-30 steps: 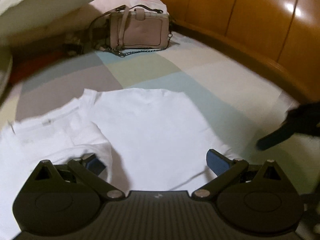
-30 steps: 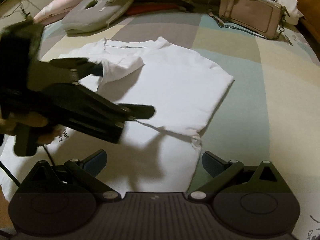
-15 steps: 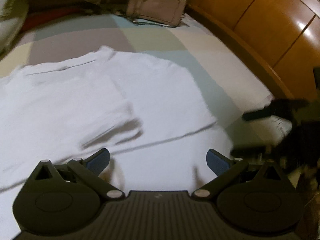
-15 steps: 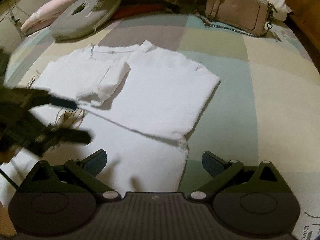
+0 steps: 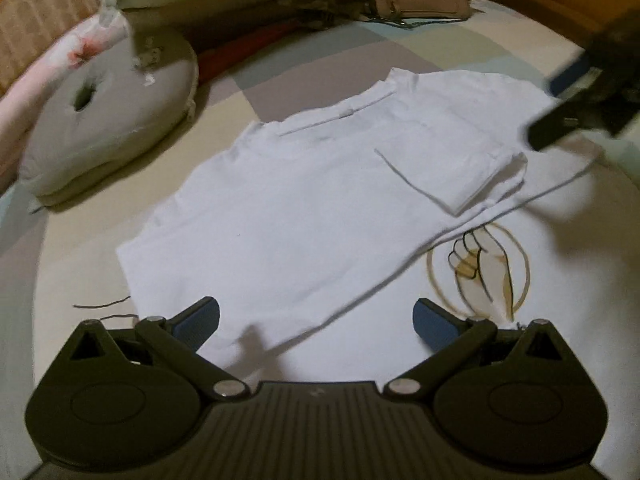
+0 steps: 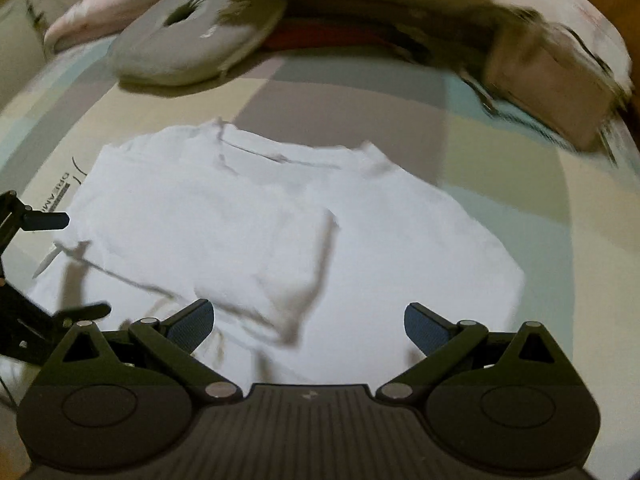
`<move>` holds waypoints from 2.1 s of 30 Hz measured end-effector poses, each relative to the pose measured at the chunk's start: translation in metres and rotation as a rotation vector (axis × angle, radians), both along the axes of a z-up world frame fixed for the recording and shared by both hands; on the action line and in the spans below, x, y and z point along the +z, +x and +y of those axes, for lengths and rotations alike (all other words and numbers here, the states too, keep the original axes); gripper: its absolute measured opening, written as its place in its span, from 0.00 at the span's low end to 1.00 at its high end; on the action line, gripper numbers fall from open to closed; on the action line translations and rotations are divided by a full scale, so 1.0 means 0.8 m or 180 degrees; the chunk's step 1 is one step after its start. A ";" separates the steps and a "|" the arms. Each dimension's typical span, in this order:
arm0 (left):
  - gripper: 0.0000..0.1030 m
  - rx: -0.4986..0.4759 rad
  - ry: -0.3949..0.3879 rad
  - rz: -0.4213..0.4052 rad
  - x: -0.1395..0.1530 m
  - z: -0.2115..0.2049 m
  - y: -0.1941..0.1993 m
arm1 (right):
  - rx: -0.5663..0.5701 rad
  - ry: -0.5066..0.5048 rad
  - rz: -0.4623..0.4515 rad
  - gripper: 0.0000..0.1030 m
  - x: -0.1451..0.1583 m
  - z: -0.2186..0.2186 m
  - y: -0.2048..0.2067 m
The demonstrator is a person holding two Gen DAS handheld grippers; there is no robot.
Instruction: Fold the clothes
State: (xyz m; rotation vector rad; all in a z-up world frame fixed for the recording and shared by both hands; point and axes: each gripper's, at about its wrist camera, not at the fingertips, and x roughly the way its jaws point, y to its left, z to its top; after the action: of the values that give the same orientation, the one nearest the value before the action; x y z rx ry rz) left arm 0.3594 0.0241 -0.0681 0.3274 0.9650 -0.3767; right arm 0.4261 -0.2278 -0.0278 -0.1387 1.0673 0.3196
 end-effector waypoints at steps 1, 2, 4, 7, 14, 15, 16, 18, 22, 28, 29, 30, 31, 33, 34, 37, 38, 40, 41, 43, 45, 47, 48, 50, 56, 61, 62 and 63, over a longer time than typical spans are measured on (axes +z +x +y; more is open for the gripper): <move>0.99 -0.0048 -0.0081 0.0048 -0.004 0.008 0.004 | 0.0025 -0.0076 -0.0005 1.00 -0.004 0.016 0.008; 0.99 -0.0092 -0.0236 0.0135 -0.009 0.012 0.006 | 0.0044 -0.0168 -0.0001 1.00 -0.010 0.033 0.017; 0.99 -0.0155 -0.0561 0.0266 -0.017 0.025 0.009 | 0.0053 -0.0336 0.0009 1.00 -0.024 0.068 0.033; 0.99 0.0027 -0.0642 0.0334 -0.028 0.046 0.012 | -0.0036 -0.0482 -0.0018 1.00 -0.040 0.107 0.052; 0.99 0.0193 -0.0679 0.0320 -0.019 0.098 0.010 | -0.0136 -0.0992 -0.0006 1.00 -0.069 0.122 0.055; 0.99 0.0151 -0.0666 0.0310 -0.014 0.101 0.009 | -0.0225 -0.1068 -0.0012 1.00 -0.069 0.114 0.053; 0.99 0.0116 -0.0651 0.0263 -0.006 0.100 0.011 | -0.0318 -0.1125 0.0005 1.00 -0.069 0.106 0.052; 0.99 -0.0006 -0.0759 0.0078 0.008 0.098 0.017 | -0.0494 -0.1115 0.0039 1.00 -0.065 0.091 0.051; 0.99 0.0037 -0.0839 0.0110 -0.005 0.086 0.053 | -0.0553 -0.0833 0.0046 1.00 -0.060 0.096 0.048; 0.99 0.0170 -0.0666 0.0271 -0.023 0.083 0.062 | -0.0526 -0.0761 0.0136 1.00 -0.077 0.088 0.049; 0.99 0.0163 -0.0640 0.0293 -0.022 0.084 0.056 | -0.0605 -0.0805 0.0117 1.00 -0.075 0.078 0.048; 0.99 0.0154 -0.0604 0.0292 -0.020 0.084 0.051 | -0.0690 -0.0866 0.0094 1.00 -0.072 0.067 0.048; 0.99 0.0145 -0.0567 0.0289 -0.019 0.085 0.046 | -0.0775 -0.0908 0.0074 1.00 -0.068 0.055 0.047; 0.99 0.0156 -0.0516 0.0286 -0.015 0.085 0.042 | -0.0945 -0.0957 0.0041 1.00 -0.056 0.027 0.045; 0.99 0.0162 -0.0492 0.0284 -0.013 0.084 0.041 | -0.1007 -0.0970 0.0032 1.00 -0.051 0.013 0.043; 0.99 0.0222 -0.0470 0.0265 -0.007 0.079 0.042 | -0.1197 -0.1026 0.0006 1.00 -0.039 -0.029 0.037; 0.99 0.0250 -0.0473 0.0255 -0.005 0.076 0.044 | -0.1270 -0.1073 0.0003 1.00 -0.037 -0.042 0.035; 0.99 0.0260 -0.0464 0.0216 -0.005 0.067 0.048 | -0.1400 -0.1134 -0.0004 1.00 -0.033 -0.068 0.031; 0.99 0.0263 -0.0459 0.0196 -0.005 0.063 0.051 | -0.1434 -0.1096 -0.0026 1.00 -0.030 -0.076 0.027; 0.99 0.0270 -0.0448 0.0156 -0.005 0.054 0.055 | -0.1341 -0.0847 -0.0137 1.00 -0.022 -0.076 0.020; 0.99 0.0255 -0.0448 0.0130 -0.007 0.047 0.059 | -0.1156 -0.0540 -0.0242 1.00 -0.016 -0.070 0.015; 0.99 0.0243 -0.0415 0.0163 -0.017 0.043 0.061 | -0.0838 -0.0187 -0.0302 1.00 -0.017 -0.053 0.014; 0.99 0.0230 -0.0377 0.0184 -0.021 0.044 0.058 | -0.0684 -0.0051 -0.0310 1.00 -0.020 -0.044 0.013; 0.99 0.0201 -0.0296 0.0225 -0.029 0.048 0.051 | -0.0386 0.0147 -0.0288 1.00 -0.033 -0.026 0.013; 0.99 0.0132 -0.0192 0.0315 -0.018 0.060 0.042 | 0.0026 0.0050 -0.0119 1.00 -0.085 -0.020 0.009; 0.99 0.0054 -0.0341 0.0083 -0.004 0.041 0.068 | 0.0017 0.0018 -0.0171 1.00 -0.084 -0.017 0.003; 0.99 0.0091 -0.0350 0.0112 -0.010 0.041 0.072 | -0.0002 -0.0006 -0.0188 1.00 -0.084 -0.014 0.003; 0.99 0.0132 -0.0357 0.0147 -0.016 0.041 0.076 | -0.0019 -0.0021 -0.0201 1.00 -0.085 -0.012 0.002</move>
State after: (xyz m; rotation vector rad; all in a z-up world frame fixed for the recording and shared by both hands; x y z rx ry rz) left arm 0.4201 0.0573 -0.0810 0.1972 0.9901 -0.4001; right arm 0.4273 -0.2374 -0.0954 -0.1506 1.0061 0.3046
